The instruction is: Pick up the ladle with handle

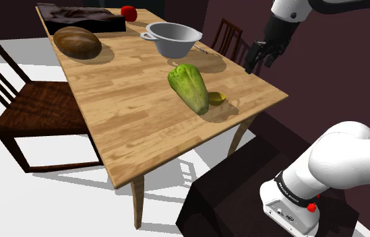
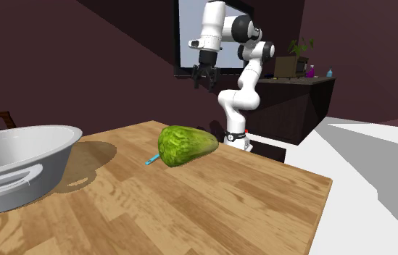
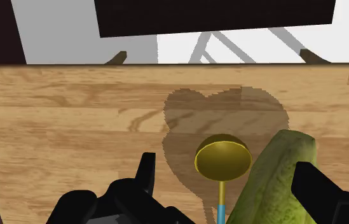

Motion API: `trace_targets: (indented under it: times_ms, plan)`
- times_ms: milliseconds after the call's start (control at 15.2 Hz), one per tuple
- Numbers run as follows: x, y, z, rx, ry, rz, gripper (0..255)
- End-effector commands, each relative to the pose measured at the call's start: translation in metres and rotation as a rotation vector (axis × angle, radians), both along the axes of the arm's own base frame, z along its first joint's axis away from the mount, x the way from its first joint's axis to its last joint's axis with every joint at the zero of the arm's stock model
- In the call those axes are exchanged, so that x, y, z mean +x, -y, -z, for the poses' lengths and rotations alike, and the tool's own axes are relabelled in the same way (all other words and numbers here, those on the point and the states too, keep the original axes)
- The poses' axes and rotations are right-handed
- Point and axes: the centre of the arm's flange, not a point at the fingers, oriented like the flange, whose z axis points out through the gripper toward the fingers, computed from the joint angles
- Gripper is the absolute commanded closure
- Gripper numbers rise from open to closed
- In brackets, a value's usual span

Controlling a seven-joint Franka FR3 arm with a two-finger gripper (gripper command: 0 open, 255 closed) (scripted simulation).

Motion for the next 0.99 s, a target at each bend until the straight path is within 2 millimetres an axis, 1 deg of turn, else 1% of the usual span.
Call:
trace_targets:
  times_ms: [0, 264, 528, 858, 924]
  plan:
    - [0.0, 0.0, 0.0, 0.0, 0.0, 0.0, 0]
    - [0.036, 0.028, 0.038, 0.095, -0.016, -0.008, 0]
    - [0.071, 0.052, 0.079, 0.19, -0.033, -0.016, 0]
    - [0.114, 0.075, 0.134, 0.309, -0.053, -0.026, 0]
    - [0.119, 0.077, 0.14, 0.323, -0.055, -0.027, 0]
